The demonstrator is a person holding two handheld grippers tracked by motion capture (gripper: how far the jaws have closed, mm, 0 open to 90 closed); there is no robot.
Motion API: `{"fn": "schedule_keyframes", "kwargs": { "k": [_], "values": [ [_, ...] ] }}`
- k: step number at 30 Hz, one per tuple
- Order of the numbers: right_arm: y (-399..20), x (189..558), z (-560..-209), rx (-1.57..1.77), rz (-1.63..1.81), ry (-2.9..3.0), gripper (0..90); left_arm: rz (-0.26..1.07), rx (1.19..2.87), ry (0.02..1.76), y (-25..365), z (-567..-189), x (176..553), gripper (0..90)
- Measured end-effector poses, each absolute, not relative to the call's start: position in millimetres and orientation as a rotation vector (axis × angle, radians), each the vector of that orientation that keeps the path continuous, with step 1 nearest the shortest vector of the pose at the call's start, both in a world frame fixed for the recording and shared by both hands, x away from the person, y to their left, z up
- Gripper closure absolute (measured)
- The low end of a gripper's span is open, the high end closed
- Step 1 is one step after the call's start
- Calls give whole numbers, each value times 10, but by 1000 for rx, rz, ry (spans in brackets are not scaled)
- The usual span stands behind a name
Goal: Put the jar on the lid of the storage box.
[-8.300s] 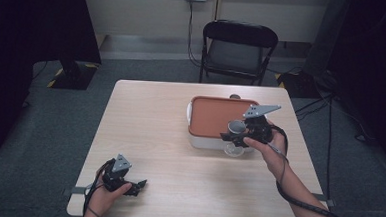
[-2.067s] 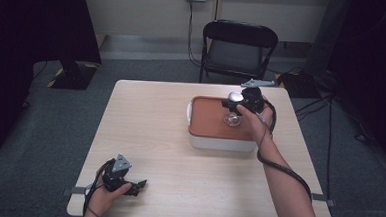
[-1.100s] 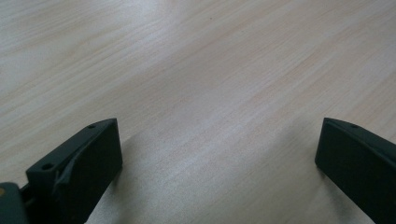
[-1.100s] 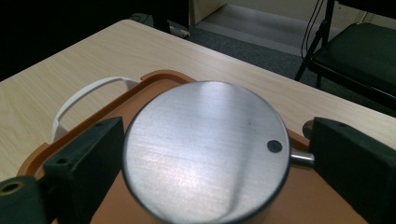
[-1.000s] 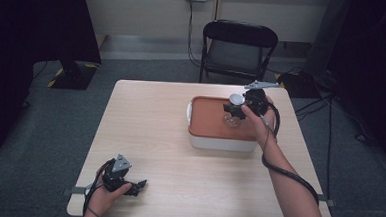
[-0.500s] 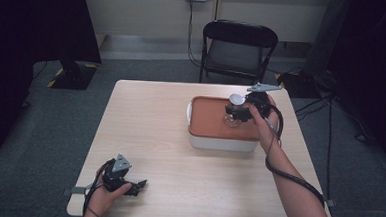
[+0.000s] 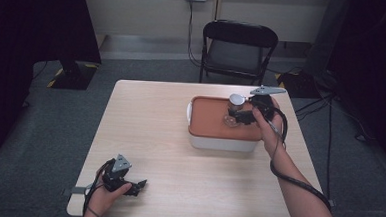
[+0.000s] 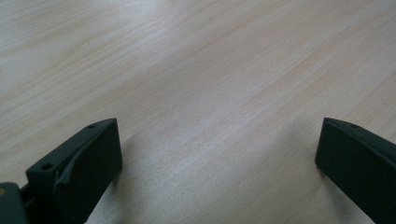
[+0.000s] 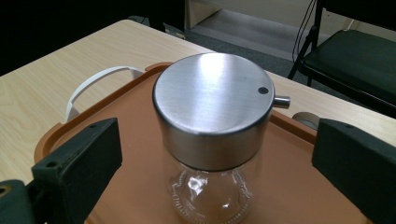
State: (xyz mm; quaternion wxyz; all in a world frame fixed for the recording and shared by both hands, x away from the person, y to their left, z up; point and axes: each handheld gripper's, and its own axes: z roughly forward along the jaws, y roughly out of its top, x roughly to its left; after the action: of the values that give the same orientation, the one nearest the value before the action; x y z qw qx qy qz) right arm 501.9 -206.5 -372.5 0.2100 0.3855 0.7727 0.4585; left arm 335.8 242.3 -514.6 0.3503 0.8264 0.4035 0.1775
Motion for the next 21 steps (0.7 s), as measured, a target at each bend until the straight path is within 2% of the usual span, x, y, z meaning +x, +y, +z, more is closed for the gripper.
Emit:
{"fn": "schedule_keyframes", "kwargs": {
  "k": [21],
  "values": [
    [-2103,4889,-3725,1063,1290,2117,13,460,2140,1045,2423,-5146,3357,2]
  ]
}}
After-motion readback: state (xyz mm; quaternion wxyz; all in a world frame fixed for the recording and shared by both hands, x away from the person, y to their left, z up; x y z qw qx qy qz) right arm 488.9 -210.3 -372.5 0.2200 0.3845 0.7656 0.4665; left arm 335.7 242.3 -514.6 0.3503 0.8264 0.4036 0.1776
